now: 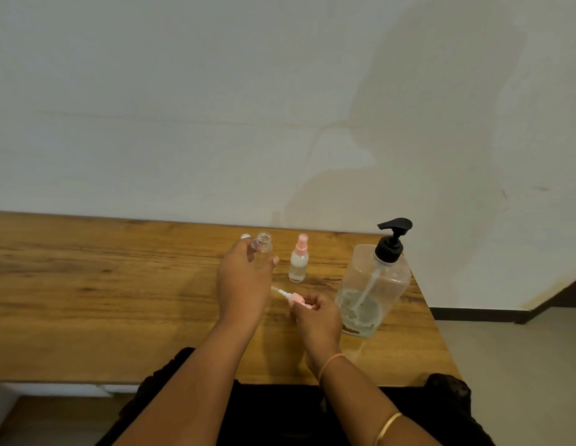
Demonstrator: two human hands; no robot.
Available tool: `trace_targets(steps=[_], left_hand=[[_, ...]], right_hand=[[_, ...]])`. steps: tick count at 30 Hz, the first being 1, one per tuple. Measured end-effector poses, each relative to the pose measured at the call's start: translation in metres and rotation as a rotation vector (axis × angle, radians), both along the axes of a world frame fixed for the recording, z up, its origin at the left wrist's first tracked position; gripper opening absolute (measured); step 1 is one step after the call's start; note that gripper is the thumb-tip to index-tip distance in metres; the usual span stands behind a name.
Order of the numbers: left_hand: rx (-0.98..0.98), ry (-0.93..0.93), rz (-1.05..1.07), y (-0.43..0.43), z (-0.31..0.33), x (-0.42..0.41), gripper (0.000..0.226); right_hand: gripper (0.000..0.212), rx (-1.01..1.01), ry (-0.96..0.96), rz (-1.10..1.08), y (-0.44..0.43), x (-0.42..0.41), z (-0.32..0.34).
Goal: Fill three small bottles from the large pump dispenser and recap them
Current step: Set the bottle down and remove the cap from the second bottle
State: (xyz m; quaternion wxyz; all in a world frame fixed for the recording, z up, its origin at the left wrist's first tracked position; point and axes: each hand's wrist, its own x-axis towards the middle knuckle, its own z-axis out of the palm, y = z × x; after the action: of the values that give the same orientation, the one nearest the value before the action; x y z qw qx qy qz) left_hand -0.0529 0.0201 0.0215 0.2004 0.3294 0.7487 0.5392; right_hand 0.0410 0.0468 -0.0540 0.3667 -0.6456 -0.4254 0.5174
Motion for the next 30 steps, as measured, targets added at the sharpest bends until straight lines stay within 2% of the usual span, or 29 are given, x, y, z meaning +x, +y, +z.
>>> trace_targets(steps=[4,11,13,23,27,30], left_hand=[[0.0,0.004,-0.009,0.0,-0.001,0.0,0.03],[-0.009,0.001,-0.014,0.0,-0.004,-0.001,0.028],[-0.016,0.004,-0.011,0.0,-0.004,0.0,0.028],[-0.022,-0.012,-0.016,0.0,-0.005,0.0,0.03],[-0.027,0.0,-0.027,-0.001,-0.006,0.0,0.031],[-0.036,0.016,-0.05,-0.001,-0.006,0.002,0.032]], right_hand=[[0.01,-0.021,-0.097,-0.026,0.001,0.006,-0.008],[0.016,0.066,-0.523,0.232,0.0,0.01,-0.018],[0.017,0.115,-0.579,0.264,-0.001,0.009,-0.019],[0.013,0.136,-0.534,0.301,-0.003,0.01,-0.009],[0.02,0.135,-0.55,0.275,-0.004,0.008,-0.003],[0.027,0.15,-0.447,0.227,-0.004,0.008,0.004]])
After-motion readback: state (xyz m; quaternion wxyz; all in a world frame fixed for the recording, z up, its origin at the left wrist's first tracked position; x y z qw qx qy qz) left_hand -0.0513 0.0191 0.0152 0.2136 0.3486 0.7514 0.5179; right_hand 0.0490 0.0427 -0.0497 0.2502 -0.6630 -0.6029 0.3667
